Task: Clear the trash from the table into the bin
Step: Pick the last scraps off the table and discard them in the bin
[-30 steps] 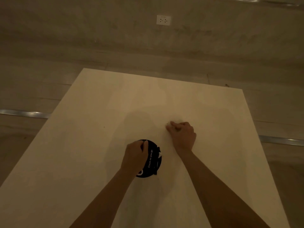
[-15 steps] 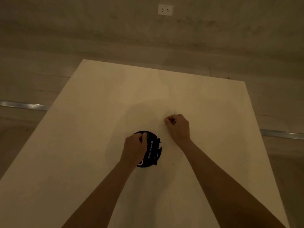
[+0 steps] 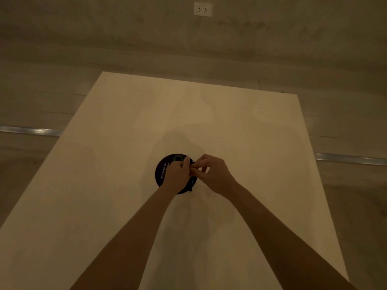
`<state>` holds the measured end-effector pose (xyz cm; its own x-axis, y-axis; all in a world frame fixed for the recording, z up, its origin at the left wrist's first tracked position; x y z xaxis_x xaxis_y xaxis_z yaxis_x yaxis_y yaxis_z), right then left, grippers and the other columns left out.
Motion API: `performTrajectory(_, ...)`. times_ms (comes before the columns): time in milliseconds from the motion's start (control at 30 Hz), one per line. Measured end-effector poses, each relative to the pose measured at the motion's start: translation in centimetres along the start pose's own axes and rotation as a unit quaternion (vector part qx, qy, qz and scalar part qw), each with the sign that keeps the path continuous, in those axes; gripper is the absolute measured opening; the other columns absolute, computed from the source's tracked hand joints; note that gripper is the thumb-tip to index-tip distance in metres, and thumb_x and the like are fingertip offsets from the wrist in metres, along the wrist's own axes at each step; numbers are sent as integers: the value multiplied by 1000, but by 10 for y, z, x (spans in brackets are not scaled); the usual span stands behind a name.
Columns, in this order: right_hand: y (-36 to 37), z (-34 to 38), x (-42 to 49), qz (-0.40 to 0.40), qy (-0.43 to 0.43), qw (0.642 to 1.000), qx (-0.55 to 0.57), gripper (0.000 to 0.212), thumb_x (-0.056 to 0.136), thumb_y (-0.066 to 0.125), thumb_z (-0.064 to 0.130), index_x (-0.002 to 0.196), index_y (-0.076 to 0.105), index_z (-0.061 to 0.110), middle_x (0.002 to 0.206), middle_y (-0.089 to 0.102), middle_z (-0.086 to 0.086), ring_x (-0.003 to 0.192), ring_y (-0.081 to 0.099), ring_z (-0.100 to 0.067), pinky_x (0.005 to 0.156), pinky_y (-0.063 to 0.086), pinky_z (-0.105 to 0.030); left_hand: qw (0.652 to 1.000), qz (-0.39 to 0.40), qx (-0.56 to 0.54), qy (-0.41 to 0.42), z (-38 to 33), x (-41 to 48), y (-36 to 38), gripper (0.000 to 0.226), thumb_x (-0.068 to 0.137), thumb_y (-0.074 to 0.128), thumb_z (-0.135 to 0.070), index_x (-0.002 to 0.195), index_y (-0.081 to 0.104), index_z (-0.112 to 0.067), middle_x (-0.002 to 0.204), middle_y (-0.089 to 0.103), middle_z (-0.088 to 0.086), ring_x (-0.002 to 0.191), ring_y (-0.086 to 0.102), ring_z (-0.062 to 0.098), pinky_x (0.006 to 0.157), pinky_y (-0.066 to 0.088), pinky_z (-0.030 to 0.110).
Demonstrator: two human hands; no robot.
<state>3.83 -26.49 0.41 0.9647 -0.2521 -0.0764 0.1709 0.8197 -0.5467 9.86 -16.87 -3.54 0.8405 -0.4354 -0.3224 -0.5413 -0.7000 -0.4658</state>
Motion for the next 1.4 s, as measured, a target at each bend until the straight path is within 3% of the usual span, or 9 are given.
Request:
performTrajectory(100,-16,-11,-13,-52,3,999,5,7,80,73,22,86,77,21,79,68,3,61,54,0,60,38,-4,999,-20,24,15,-3,-8,-1,59,100,38,-26,41,35,-16,41,33,1,39,30,14,39,24,17)
performTrajectory(200,-33,-41,-34,-108,53,993,0,4,78,75,22,82,76,24,79,71,5,60,55,2,60,39,-2,997,-22,65,32,-3,-19,-1,60,100,39,-25,41,27,-14,39,26,2,36,23,14,38,30,17)
performTrajectory(367,-30,-77,-68,-110,84,990,-35,10,79,74,25,89,75,27,84,67,9,74,61,-5,73,51,-21,990,-38,125,55,8,-42,-5,59,99,40,-24,43,25,-15,40,24,-1,36,24,12,41,18,22)
performTrajectory(533,-24,-74,-74,-132,65,988,-49,20,74,76,34,93,76,28,80,59,19,67,57,-5,65,48,-23,986,-68,141,53,20,-55,-14,56,99,40,-23,45,26,-18,42,26,-2,38,26,11,42,17,21)
performTrajectory(667,-20,-65,-73,-154,45,985,-61,18,72,78,37,89,76,32,82,61,12,71,53,-8,72,50,-46,988,-80,124,47,27,-58,-19,55,99,41,-24,46,28,-16,43,28,0,39,27,13,42,19,25)
performTrajectory(767,-18,-62,-73,-163,39,984,-61,15,73,77,35,87,77,31,83,62,7,74,53,-10,74,49,-53,988,-89,117,45,30,-60,-22,53,99,41,-25,48,31,-13,44,29,0,40,28,13,42,20,24)
performTrajectory(1067,-4,-41,-74,-144,15,983,-112,12,88,63,16,89,70,7,87,60,-6,75,58,-22,77,51,-47,987,-91,124,48,27,-68,-23,54,99,41,-24,47,30,-14,44,29,0,40,28,13,42,18,24)
performTrajectory(1233,15,-20,-76,-114,6,991,-63,10,88,63,20,90,69,14,86,53,6,72,53,-11,78,51,-44,991,-99,83,24,25,-65,-23,52,99,39,-25,61,57,7,49,45,7,46,42,19,48,32,28)
performTrajectory(1400,38,10,-77,-80,-42,995,-39,13,86,65,21,96,70,15,86,52,11,68,46,-4,75,50,-41,994,-68,78,31,16,-62,-13,49,100,37,-24,62,58,1,47,41,-1,43,39,9,42,29,21)
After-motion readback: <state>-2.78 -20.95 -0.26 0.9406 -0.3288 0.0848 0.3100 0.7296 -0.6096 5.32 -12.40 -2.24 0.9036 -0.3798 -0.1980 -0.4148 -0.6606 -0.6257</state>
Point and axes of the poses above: each hand's wrist, its own x-axis towards the middle knuckle, its own y-axis out of the palm, z = x × y, the point moved 8 cm from there along x, towards the middle knuckle
